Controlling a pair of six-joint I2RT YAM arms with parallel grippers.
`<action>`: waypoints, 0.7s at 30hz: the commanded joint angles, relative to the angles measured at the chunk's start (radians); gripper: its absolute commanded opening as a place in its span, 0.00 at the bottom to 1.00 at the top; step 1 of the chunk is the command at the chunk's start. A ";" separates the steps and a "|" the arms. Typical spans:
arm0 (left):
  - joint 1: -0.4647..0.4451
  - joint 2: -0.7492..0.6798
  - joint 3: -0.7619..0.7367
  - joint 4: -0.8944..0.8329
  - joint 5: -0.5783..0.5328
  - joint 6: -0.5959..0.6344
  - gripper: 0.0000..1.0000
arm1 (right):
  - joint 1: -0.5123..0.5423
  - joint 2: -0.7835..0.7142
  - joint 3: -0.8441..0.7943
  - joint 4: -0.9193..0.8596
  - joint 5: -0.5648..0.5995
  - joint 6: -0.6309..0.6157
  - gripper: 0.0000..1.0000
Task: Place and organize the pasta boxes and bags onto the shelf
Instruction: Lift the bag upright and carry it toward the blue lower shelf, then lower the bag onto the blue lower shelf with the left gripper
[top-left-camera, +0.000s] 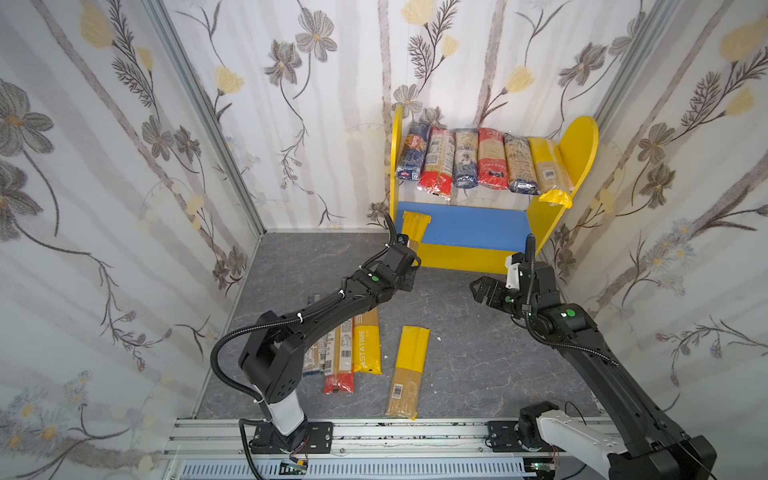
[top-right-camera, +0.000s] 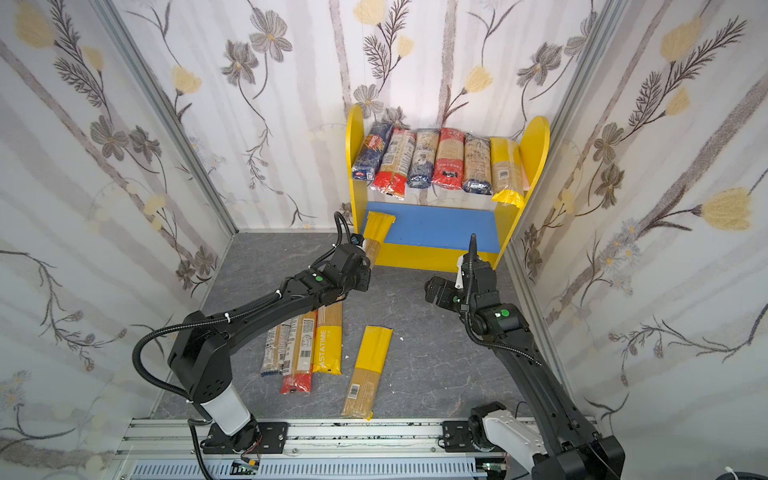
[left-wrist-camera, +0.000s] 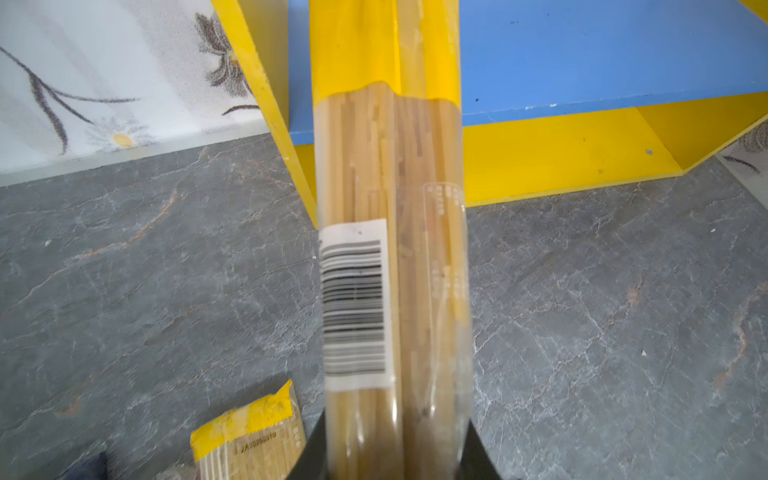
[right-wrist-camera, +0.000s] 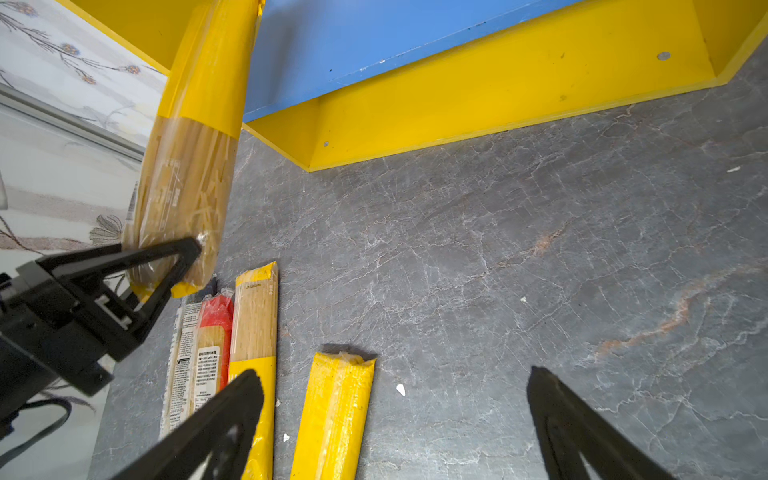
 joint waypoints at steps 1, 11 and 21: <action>0.006 0.043 0.072 0.157 -0.040 0.016 0.00 | -0.003 -0.039 -0.035 0.028 0.035 0.040 1.00; 0.043 0.262 0.309 0.207 -0.054 0.047 0.00 | -0.006 -0.163 -0.110 -0.007 0.076 0.097 1.00; 0.092 0.412 0.511 0.211 0.005 0.040 0.00 | -0.006 -0.212 -0.112 -0.058 0.120 0.116 1.00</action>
